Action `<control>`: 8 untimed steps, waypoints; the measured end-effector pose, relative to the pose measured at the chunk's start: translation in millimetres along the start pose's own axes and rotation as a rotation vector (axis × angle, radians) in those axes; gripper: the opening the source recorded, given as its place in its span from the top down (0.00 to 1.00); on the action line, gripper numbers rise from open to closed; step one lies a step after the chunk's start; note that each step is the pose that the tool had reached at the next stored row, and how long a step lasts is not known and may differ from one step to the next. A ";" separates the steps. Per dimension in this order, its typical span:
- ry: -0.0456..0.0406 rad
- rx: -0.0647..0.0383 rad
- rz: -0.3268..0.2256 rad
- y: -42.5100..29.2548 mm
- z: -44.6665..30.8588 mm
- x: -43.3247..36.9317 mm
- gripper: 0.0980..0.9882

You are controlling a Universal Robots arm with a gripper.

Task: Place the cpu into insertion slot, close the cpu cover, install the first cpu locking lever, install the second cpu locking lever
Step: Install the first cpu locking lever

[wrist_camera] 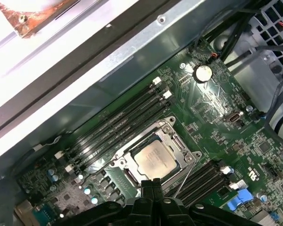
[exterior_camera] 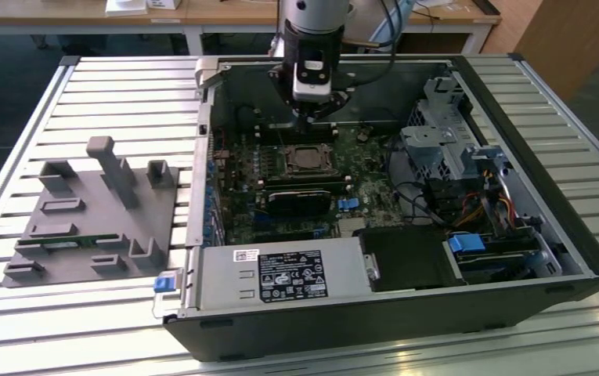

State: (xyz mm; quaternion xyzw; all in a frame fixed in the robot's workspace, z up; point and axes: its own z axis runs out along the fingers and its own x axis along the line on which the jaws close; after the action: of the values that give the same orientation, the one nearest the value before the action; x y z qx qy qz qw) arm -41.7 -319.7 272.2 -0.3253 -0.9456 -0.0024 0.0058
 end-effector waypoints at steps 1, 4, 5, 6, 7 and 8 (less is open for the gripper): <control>0.0000 0.000 -0.007 0.0 0.0 0.0 0.99; -0.0001 0.000 -0.028 0.0 0.0 0.0 0.99; -0.0001 0.000 -0.035 0.0 0.0 0.0 0.99; -0.0002 0.000 -0.042 0.0 0.0 0.0 0.99; -0.0002 0.000 -0.050 0.0 0.0 0.0 0.99; -0.0003 0.000 -0.058 -0.1 0.0 0.0 0.99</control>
State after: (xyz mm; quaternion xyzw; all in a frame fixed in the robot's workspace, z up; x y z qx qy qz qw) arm -41.8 -319.7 272.2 -0.2978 -0.9546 -0.0023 0.0057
